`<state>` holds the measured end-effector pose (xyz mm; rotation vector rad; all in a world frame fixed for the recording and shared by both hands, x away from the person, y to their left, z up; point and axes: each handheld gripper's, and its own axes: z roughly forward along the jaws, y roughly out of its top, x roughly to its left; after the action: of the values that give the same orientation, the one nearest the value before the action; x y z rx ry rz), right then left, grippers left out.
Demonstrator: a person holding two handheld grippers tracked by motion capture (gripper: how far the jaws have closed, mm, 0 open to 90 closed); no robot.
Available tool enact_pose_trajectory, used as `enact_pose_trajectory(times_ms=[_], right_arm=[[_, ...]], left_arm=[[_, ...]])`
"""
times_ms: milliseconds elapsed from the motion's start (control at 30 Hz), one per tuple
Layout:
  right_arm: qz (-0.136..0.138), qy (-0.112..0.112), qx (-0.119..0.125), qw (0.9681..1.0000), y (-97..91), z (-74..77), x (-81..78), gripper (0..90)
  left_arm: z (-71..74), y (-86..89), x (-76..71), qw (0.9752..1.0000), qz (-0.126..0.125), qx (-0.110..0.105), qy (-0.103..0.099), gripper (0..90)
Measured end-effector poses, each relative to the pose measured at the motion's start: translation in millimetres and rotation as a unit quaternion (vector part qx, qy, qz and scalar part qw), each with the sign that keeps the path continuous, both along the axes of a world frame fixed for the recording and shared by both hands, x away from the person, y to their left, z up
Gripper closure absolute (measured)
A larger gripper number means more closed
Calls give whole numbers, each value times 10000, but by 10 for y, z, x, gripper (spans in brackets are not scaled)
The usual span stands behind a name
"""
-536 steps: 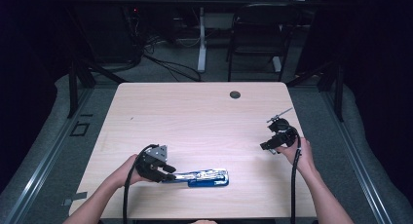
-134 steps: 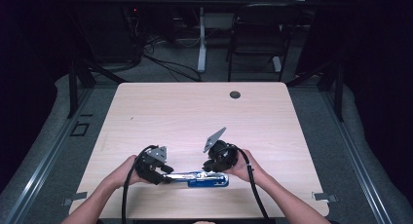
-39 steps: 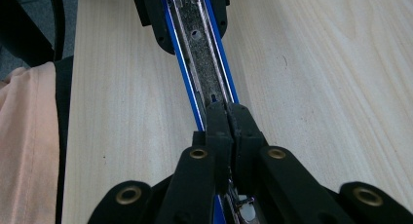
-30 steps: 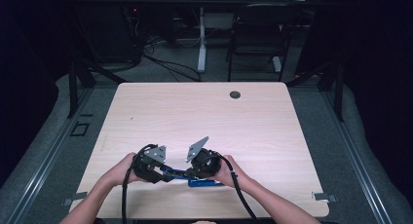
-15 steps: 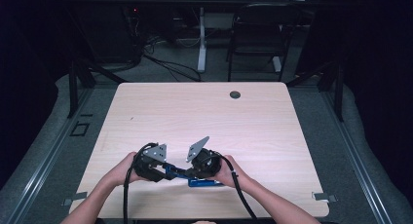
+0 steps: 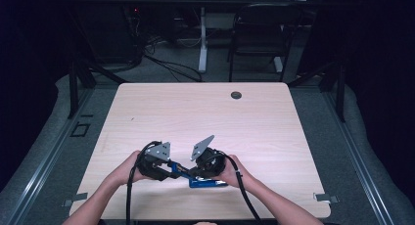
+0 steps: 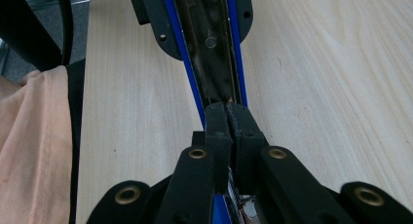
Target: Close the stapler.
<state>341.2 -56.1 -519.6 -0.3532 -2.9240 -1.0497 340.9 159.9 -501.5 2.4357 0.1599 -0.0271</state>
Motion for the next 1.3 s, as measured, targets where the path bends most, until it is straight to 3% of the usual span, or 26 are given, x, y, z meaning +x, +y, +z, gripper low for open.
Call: enact_pose_trajectory(times_ms=[267,500,700,967,1300], right_arm=[[-85,45,24,10000,-116,48,18,891],[-103,67,18,9999,-173,64,18,893],[-90,80,14,9999,-185,63,25,894],[-149,98,-2,9998,-234,67,40,900],[-150,90,-20,9998,-240,77,29,898]], left_arm=[[25,-130,-26,9994,127,-282,-162,649],[16,-170,-36,9991,147,-372,-137,647],[-5,-180,-43,9991,176,-346,-158,647],[-99,-278,-25,9984,267,-491,-58,646],[-103,-327,-22,9989,208,-410,-62,648]])
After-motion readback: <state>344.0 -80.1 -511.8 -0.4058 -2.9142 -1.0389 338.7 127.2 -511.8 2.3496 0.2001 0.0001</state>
